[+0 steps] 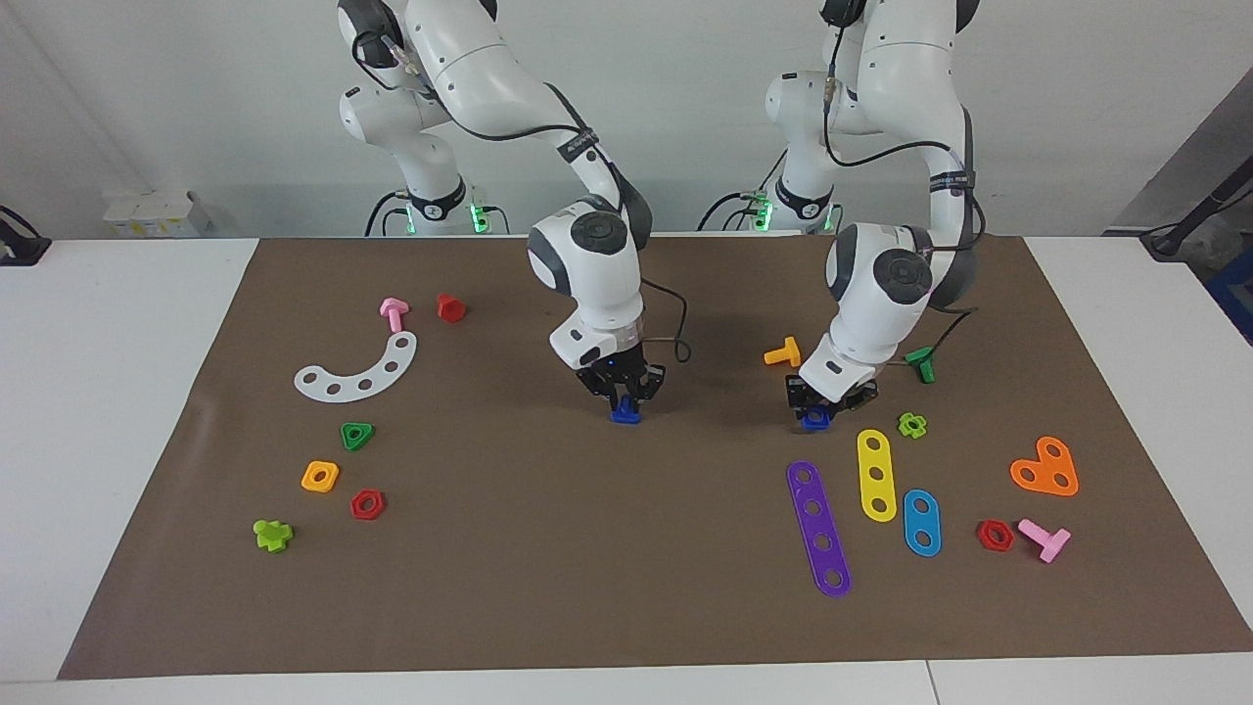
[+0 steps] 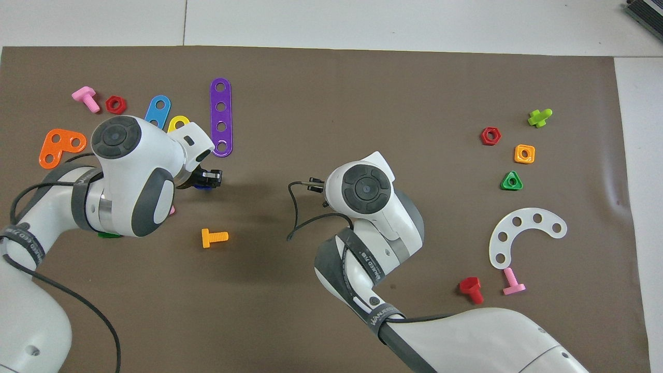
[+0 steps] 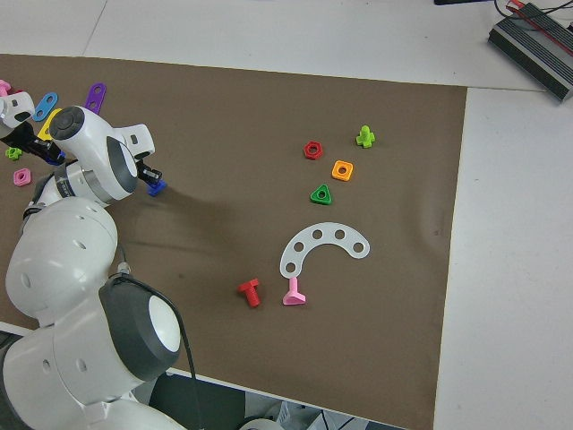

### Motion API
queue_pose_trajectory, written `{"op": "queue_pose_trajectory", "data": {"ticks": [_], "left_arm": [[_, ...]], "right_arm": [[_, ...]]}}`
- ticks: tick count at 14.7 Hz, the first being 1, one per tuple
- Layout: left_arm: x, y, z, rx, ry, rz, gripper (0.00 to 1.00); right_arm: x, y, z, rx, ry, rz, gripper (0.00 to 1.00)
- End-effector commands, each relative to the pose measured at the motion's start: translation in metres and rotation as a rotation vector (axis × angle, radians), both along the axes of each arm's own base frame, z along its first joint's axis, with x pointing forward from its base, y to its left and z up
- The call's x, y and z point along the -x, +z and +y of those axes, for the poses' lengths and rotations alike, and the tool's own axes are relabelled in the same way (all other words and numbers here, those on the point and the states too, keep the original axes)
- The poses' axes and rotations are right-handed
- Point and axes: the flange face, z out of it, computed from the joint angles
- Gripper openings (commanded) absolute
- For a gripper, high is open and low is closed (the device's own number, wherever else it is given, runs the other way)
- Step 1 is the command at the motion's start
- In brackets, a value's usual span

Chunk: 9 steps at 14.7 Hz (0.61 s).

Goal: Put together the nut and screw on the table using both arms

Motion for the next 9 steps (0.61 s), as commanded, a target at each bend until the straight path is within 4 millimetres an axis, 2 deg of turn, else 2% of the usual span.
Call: {"op": "queue_pose_trajectory", "data": {"ticks": [1, 5, 7, 9], "left_arm": [[-0.005, 0.016, -0.03, -0.022, 0.043, 0.012, 0.0], [0.02, 0.024, -0.115, -0.007, 0.157, -0.014, 0.0], [0.04, 0.031, -0.164, 0.011, 0.216, -0.023, 0.0], [0.062, 0.034, -0.21, 0.048, 0.286, -0.055, 0.0]], "right_arm": [[-0.007, 0.029, -0.015, 0.013, -0.033, -0.016, 1.0], [-0.027, 0.094, -0.091, 0.025, -0.07, -0.046, 1.0], [-0.035, 0.121, -0.136, 0.041, -0.079, -0.051, 1.0], [-0.042, 0.152, -0.191, 0.049, -0.084, -0.057, 1.0]]}}
